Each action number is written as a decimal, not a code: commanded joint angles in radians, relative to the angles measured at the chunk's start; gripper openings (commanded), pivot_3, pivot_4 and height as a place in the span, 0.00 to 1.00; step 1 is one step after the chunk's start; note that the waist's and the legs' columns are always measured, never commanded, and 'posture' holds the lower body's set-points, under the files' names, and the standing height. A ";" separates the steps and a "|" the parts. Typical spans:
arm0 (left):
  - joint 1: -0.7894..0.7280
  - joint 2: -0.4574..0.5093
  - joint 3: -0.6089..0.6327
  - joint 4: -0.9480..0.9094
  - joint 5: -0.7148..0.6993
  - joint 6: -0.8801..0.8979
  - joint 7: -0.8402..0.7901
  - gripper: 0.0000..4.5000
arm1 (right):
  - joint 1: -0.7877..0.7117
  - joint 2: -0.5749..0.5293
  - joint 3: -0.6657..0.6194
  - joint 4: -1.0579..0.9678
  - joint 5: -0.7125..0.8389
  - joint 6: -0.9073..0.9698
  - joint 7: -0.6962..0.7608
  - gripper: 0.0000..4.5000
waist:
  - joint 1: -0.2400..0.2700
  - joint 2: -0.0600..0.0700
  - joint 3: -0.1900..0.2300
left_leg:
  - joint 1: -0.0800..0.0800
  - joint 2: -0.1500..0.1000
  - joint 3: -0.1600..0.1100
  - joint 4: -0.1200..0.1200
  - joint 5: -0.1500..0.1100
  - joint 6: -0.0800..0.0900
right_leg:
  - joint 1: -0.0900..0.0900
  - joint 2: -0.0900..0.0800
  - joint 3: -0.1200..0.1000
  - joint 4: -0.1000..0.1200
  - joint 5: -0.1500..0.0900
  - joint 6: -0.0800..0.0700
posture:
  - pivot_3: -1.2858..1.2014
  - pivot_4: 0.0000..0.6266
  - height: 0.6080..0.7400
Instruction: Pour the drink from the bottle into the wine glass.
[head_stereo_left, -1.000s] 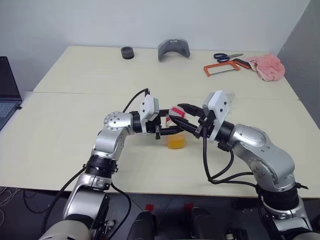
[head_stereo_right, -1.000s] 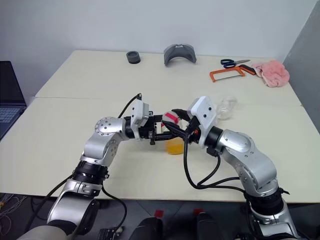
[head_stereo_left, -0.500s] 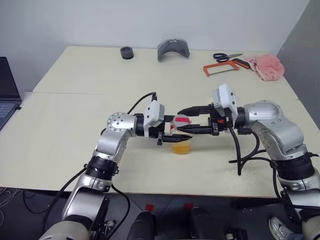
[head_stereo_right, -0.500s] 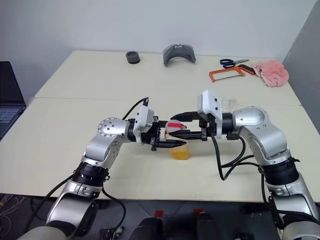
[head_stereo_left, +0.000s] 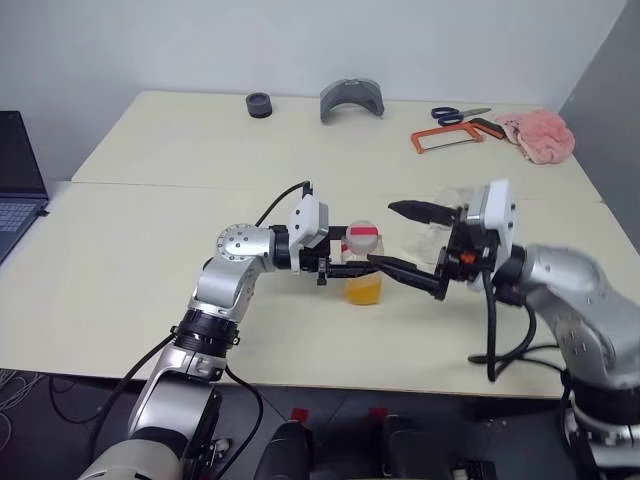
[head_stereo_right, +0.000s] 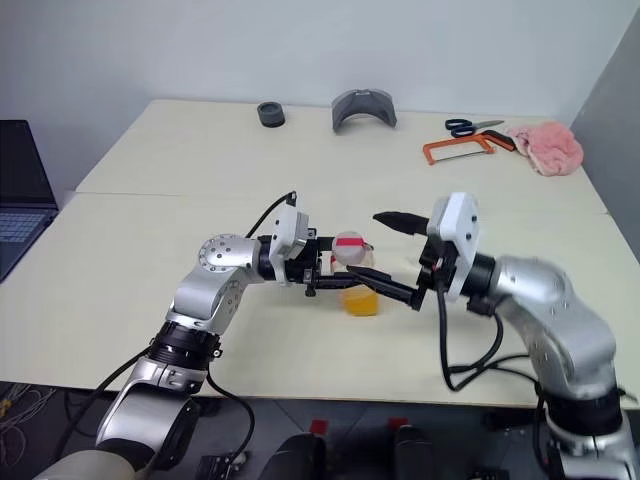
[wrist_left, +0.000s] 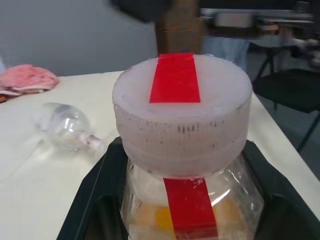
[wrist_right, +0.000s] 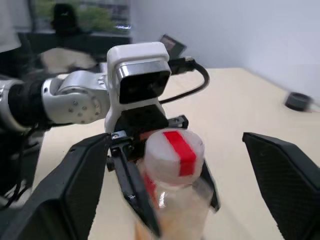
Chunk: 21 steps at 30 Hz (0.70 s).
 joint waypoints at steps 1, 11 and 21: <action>-0.034 -0.018 0.015 0.004 -0.007 -0.036 0.005 0.48 | 0.008 0.086 0.047 -0.111 -0.083 0.034 -0.224 1.00 | -0.005 0.000 0.000 | 0.001 0.000 0.001 0.001 0.000 0.000 | 0.000 0.000 0.001 0.001 0.000 0.000 | 0.52 0.24 1.00; -0.058 -0.045 0.007 0.074 0.003 -0.080 -0.009 0.48 | 0.034 0.192 0.218 -0.099 -0.295 -0.010 -0.400 1.00 | -0.003 0.000 0.000 | 0.002 -0.001 0.002 0.001 0.001 -0.001 | -0.001 0.002 0.001 0.004 0.000 0.000 | 0.52 0.24 1.00; -0.068 -0.052 0.011 0.109 0.019 -0.106 -0.014 0.48 | 0.020 0.238 0.288 -0.051 -0.409 -0.025 -0.442 1.00 | -0.004 0.000 0.000 | 0.002 -0.002 0.002 0.001 0.000 -0.001 | -0.001 0.002 0.001 0.004 0.000 0.000 | 0.52 0.24 1.00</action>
